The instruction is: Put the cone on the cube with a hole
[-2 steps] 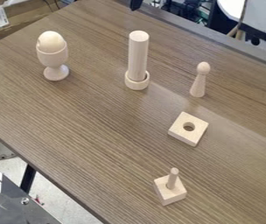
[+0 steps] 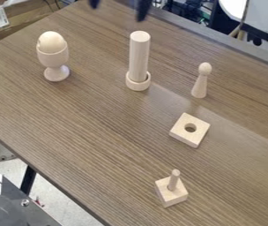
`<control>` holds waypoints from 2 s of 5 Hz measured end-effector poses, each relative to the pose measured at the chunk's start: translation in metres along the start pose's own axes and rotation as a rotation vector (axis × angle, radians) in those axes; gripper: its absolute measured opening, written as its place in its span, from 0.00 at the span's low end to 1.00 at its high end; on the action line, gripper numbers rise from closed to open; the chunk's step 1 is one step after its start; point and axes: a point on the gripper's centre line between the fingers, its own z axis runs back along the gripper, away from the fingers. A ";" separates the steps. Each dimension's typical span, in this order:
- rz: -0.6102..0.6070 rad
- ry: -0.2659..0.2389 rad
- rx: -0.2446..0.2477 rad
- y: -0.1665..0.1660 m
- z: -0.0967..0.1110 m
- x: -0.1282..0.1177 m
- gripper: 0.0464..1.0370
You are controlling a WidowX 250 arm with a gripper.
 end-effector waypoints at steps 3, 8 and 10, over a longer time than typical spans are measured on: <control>-0.217 -0.065 0.004 -0.088 -0.012 0.011 0.96; -0.178 -0.130 -0.046 -0.093 -0.073 0.027 0.96; -0.182 -0.159 -0.050 -0.100 -0.065 0.041 0.96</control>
